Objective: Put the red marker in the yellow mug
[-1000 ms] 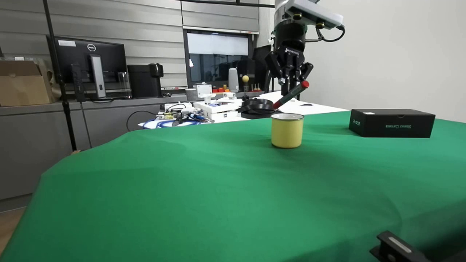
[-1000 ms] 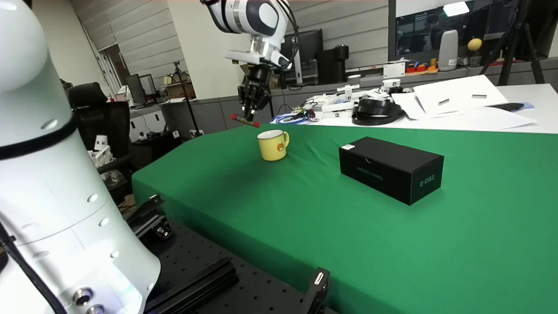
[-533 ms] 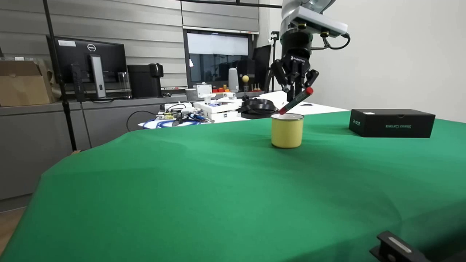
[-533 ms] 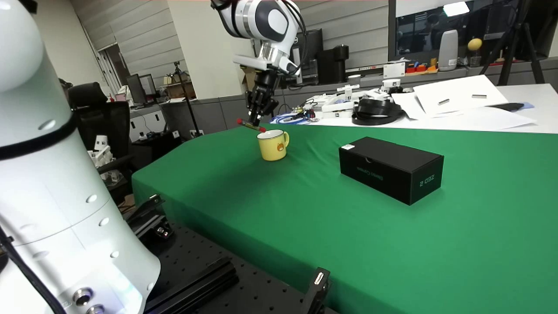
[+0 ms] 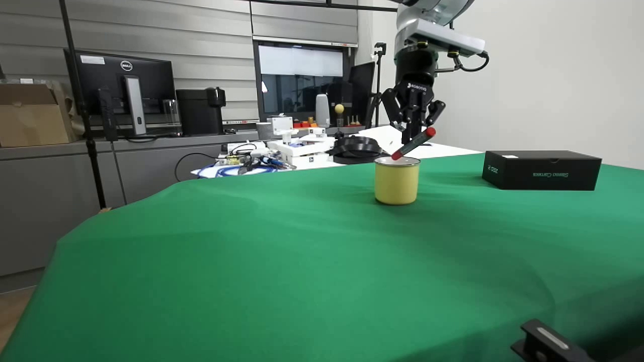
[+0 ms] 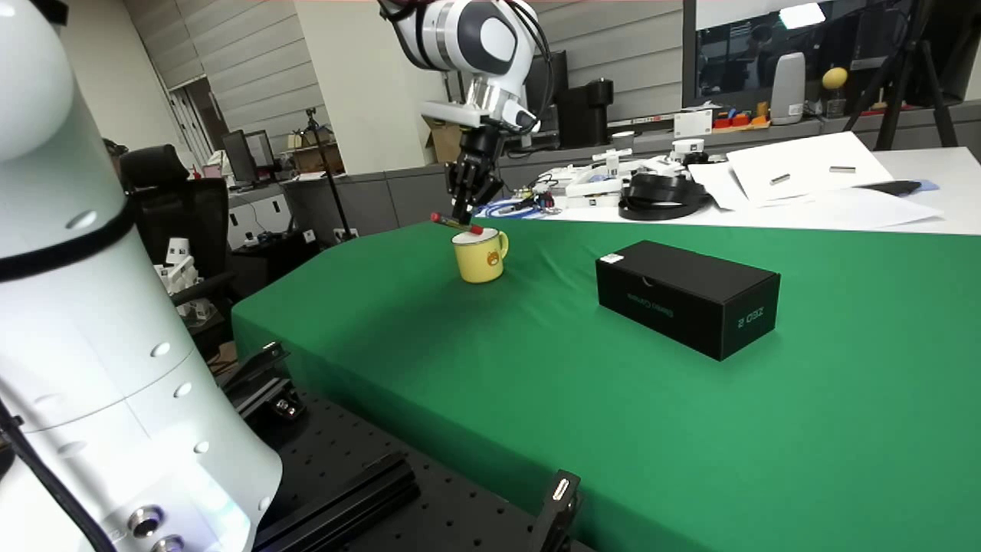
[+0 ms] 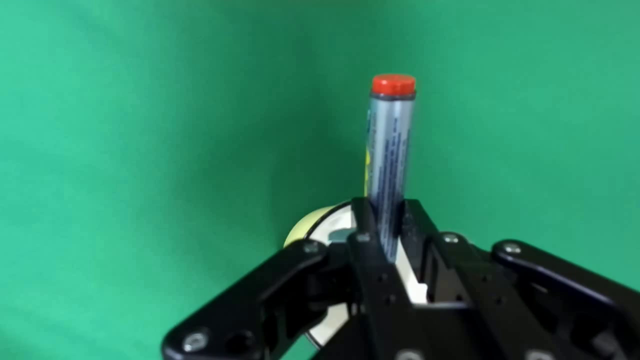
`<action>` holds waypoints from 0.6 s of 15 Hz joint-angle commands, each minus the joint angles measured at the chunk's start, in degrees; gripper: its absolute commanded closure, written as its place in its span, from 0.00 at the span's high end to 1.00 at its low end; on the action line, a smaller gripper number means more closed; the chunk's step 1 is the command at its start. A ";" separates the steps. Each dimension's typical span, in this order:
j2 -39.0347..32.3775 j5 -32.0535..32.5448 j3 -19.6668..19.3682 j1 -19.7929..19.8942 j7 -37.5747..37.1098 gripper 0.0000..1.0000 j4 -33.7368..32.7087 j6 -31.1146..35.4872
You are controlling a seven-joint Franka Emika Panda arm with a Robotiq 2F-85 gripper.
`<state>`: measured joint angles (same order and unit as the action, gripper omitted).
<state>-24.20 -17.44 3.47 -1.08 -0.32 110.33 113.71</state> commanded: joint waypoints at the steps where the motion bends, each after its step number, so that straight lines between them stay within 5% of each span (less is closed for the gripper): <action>1: 0.09 1.88 -0.68 -0.88 -2.86 0.44 -0.08 2.07; 9: 2.33 2.14 0.19 -2.10 -2.63 0.92 0.93 3.09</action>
<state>-24.27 -16.68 3.37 -2.18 -0.97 110.37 116.60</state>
